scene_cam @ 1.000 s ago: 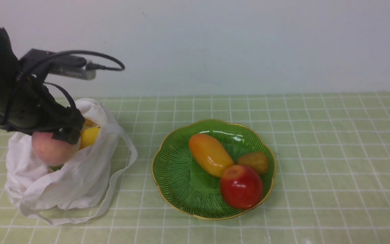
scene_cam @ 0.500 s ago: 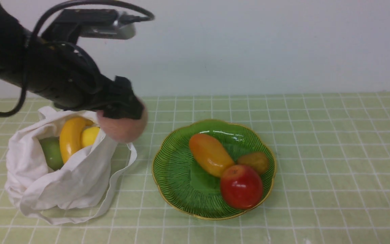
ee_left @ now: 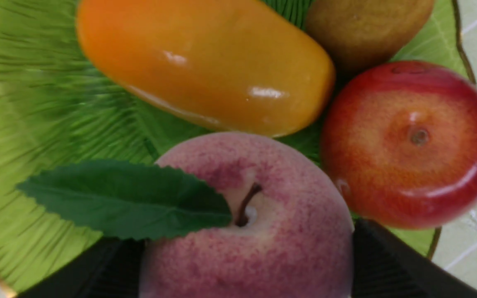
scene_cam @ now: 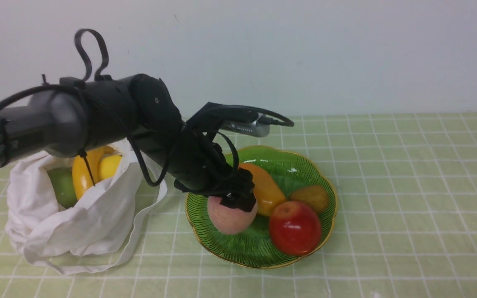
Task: Take the fruit out of the bag on the green coffee tablecloth and place them on the plate.
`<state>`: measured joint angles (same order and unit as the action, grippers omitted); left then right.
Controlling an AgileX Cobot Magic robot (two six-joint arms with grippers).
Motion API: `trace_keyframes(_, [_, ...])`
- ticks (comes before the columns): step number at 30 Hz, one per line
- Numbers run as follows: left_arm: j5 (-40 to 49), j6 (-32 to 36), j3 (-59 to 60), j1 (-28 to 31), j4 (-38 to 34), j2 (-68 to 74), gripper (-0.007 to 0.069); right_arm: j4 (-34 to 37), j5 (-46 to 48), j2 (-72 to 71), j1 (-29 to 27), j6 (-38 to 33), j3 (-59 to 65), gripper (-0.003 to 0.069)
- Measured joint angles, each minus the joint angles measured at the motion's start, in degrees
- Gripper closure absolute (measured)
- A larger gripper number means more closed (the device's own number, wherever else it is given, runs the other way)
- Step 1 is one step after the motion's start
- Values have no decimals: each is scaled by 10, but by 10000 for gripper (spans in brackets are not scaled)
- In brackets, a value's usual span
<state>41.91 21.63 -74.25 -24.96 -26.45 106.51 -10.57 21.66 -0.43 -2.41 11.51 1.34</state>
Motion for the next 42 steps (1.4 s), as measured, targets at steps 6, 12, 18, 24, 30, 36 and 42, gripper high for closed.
trace_keyframes(6, [-4, 0, 0, -1, -8, 6, -3, 0, 0, 0, 0, 0, 0, 673])
trace_keyframes(12, [-1, -2, 0, -1, -6, -11, -39, 0, 0, 0, 0, 0, 0, 673])
trace_keyframes(18, [2, -29, 0, -1, 20, -95, 167, 0, 0, 0, 0, 0, 0, 673])
trace_keyframes(24, [12, -109, 0, -1, 92, -273, 602, 0, 0, 0, 0, 0, 0, 673])
trace_keyframes(30, [10, -132, 9, -1, 99, -397, 632, 0, 0, 0, 0, 0, 0, 673])
trace_keyframes(36, [-38, -145, 133, -2, 99, -599, 632, 0, 0, 0, 0, 0, 0, 673])
trace_keyframes(42, [-49, -147, 245, -2, 50, -725, 632, 0, 0, 0, 0, 0, 0, 673])
